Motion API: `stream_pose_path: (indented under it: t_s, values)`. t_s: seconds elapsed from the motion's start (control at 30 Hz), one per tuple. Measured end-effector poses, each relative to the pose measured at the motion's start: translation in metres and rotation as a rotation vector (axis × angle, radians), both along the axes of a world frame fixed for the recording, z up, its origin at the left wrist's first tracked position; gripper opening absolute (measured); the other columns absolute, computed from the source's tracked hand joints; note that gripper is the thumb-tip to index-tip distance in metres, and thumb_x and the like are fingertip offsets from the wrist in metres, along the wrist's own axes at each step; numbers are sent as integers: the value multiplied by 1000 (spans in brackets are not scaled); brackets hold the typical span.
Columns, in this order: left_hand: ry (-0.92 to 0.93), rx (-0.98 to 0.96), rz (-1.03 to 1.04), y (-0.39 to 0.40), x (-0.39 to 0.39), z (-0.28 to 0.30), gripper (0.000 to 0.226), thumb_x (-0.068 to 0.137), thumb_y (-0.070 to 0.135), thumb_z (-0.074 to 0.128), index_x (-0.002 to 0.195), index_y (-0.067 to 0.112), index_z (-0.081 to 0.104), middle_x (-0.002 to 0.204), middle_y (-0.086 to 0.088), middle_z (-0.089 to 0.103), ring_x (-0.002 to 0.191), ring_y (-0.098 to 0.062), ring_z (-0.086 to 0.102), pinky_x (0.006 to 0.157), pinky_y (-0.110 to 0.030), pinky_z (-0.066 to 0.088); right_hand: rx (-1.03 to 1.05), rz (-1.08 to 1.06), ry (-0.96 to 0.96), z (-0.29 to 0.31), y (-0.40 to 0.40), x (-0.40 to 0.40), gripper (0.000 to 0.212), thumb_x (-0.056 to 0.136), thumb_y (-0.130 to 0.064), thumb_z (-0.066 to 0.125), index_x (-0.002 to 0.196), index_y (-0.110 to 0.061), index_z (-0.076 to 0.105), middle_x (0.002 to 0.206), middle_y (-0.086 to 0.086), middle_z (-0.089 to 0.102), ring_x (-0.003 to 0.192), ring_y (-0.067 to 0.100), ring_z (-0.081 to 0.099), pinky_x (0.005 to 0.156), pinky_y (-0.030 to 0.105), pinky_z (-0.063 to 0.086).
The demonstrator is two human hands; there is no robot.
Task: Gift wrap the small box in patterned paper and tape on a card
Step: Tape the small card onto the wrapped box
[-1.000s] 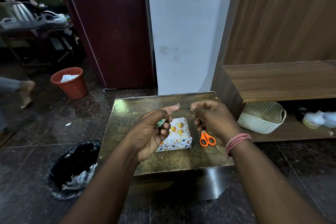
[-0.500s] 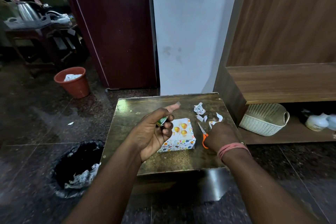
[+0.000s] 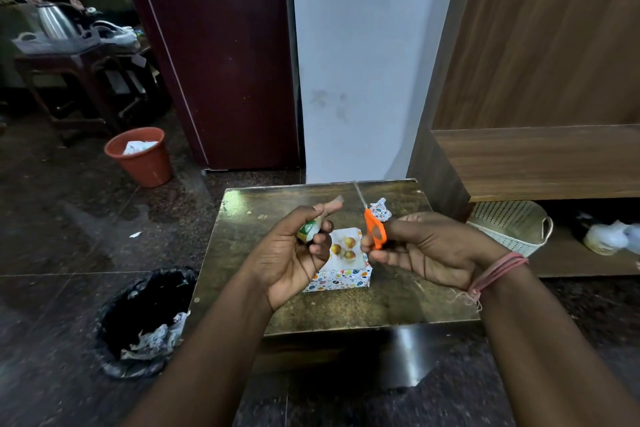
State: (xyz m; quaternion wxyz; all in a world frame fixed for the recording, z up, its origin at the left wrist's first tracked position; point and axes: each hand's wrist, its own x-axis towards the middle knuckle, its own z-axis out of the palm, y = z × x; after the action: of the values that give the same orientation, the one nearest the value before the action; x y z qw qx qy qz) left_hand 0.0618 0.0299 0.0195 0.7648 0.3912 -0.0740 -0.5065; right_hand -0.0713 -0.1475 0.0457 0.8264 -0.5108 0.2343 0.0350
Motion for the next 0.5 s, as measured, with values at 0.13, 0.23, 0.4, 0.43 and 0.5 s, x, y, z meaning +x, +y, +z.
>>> stream_pose_path:
  t_s: [0.13, 0.23, 0.4, 0.43, 0.5]
  values:
    - [71, -17, 4, 0, 1, -2, 48, 90, 22, 67, 134, 2, 66, 82, -2, 52, 62, -4, 42, 46, -13, 40, 60, 254, 63, -1, 4, -4, 14, 87, -9, 65, 85, 3, 71, 86, 17, 65, 75, 19, 69, 69, 28, 63]
    - [92, -36, -5, 1, 2, -3, 46, 92, 24, 65, 133, 3, 67, 81, -1, 51, 61, -3, 41, 46, -12, 40, 85, 407, 61, -7, 3, -3, 34, 79, -22, 83, 93, 5, 69, 92, 18, 65, 75, 22, 71, 67, 28, 61]
    - [75, -34, -20, 1, 0, 0, 44, 93, 25, 65, 131, 3, 69, 80, 0, 50, 62, -3, 41, 46, -12, 41, 53, 474, 29, -11, 8, 2, 52, 67, -33, 93, 96, 4, 70, 95, 18, 66, 79, 25, 70, 71, 30, 61]
    - [70, -32, -24, 1, 0, 0, 44, 93, 25, 65, 130, 2, 69, 80, 0, 50, 62, -3, 41, 46, -12, 41, 59, 469, 22, -12, 8, 3, 52, 68, -33, 93, 97, 4, 70, 95, 18, 66, 79, 25, 71, 71, 30, 61]
    - [65, -34, -32, 2, -1, 1, 44, 92, 25, 66, 129, 2, 69, 80, -1, 51, 62, -3, 41, 46, -12, 41, 64, 457, 15, -14, 8, 5, 52, 70, -32, 92, 99, 4, 70, 96, 19, 66, 80, 26, 71, 72, 30, 61]
